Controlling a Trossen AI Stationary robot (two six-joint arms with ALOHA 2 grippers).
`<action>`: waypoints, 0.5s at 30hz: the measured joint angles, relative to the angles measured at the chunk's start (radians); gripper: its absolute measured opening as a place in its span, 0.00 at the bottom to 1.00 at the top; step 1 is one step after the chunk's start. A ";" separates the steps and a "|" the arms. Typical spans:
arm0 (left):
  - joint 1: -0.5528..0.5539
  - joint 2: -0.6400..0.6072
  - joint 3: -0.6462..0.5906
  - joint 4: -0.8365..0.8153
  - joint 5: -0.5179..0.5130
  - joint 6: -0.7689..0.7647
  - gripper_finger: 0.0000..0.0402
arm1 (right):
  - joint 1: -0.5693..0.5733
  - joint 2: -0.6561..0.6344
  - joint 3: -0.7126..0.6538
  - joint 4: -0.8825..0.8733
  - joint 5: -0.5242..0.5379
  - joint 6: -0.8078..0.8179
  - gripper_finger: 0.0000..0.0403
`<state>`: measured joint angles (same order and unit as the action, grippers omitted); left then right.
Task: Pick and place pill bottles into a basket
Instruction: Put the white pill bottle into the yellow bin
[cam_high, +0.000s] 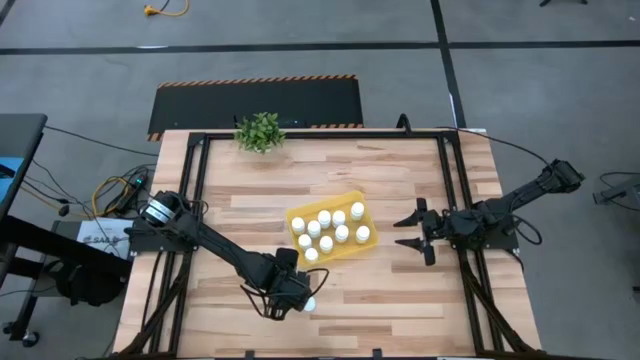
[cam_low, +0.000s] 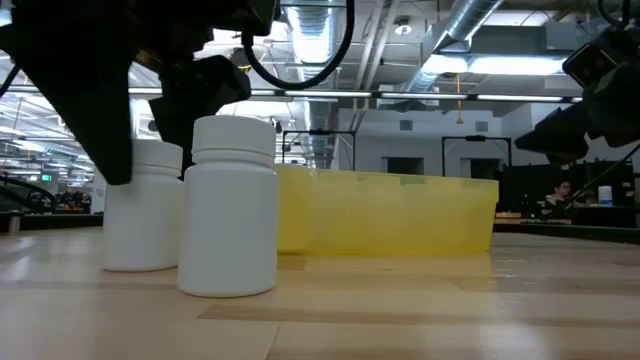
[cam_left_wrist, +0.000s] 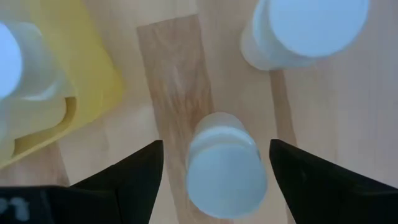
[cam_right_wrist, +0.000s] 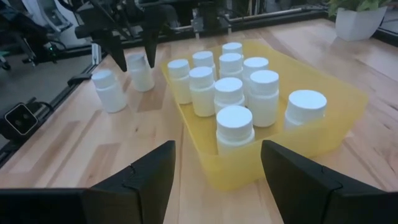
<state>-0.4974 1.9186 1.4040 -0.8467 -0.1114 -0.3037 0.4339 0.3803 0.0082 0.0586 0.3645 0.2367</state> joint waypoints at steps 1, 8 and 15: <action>0.001 0.000 0.000 0.002 -0.003 -0.001 0.70 | 0.000 0.000 0.000 0.000 0.000 0.000 0.57; 0.002 0.000 -0.001 0.002 -0.009 -0.004 0.70 | 0.000 0.000 0.000 -0.001 0.000 0.000 0.57; 0.002 0.000 -0.001 0.003 -0.009 -0.014 0.69 | 0.000 0.000 0.001 -0.002 0.000 0.000 0.57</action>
<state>-0.4950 1.9186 1.4029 -0.8433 -0.1207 -0.3180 0.4341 0.3805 0.0090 0.0565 0.3641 0.2367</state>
